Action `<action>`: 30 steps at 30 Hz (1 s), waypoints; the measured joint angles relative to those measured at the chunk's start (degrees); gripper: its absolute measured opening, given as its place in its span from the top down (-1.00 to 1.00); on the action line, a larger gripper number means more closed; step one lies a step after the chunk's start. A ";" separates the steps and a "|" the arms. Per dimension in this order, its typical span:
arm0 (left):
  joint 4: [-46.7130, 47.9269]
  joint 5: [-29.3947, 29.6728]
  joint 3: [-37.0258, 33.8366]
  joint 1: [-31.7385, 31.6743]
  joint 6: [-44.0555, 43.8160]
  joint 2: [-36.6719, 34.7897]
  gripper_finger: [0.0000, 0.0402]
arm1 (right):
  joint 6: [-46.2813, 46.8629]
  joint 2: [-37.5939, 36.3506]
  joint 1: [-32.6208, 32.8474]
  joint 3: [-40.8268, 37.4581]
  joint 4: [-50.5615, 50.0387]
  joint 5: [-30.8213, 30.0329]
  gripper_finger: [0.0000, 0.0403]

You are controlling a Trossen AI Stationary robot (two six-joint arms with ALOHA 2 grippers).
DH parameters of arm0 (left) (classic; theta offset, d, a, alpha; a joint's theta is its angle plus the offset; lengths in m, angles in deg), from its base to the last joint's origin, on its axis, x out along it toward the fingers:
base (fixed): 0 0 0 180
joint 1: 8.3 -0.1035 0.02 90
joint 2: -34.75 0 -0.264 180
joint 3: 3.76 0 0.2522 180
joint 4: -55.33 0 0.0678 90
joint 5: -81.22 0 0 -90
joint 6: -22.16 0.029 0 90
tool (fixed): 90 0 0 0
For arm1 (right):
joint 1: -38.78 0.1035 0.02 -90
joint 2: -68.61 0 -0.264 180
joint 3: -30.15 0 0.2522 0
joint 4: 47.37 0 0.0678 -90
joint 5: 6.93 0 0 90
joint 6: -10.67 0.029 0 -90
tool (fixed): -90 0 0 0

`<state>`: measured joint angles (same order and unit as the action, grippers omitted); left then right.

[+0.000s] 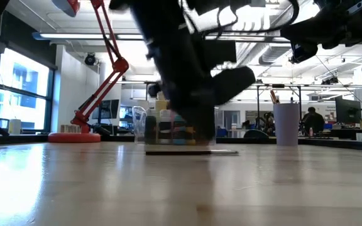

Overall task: Pick & Place Paint Supplies
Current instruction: Put the black paint brush into the violet cup

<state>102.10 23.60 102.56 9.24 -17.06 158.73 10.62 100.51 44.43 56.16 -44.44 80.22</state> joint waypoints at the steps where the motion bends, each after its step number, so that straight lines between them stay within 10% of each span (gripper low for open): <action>1: 3.20 1.48 1.77 0.07 0.04 0.00 1.00 | 0.02 0.00 -0.02 0.00 -0.01 0.04 0.99; 11: 15.86 6.76 13.90 0.15 13.73 -0.42 1.00 | 2.74 0.01 -0.02 0.01 -0.64 1.81 0.99; 21: 56.16 21.54 14.61 0.11 -13.84 -4.37 1.00 | 2.93 5.71 -0.02 0.15 -1.36 -0.48 0.99; 30: 51.68 20.67 2.19 -2.15 -14.90 -10.79 1.00 | 1.93 7.95 0.00 0.60 -1.37 -0.12 0.99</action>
<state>153.79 44.27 104.75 7.09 -31.96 147.94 12.54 108.46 44.43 56.76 -45.82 80.09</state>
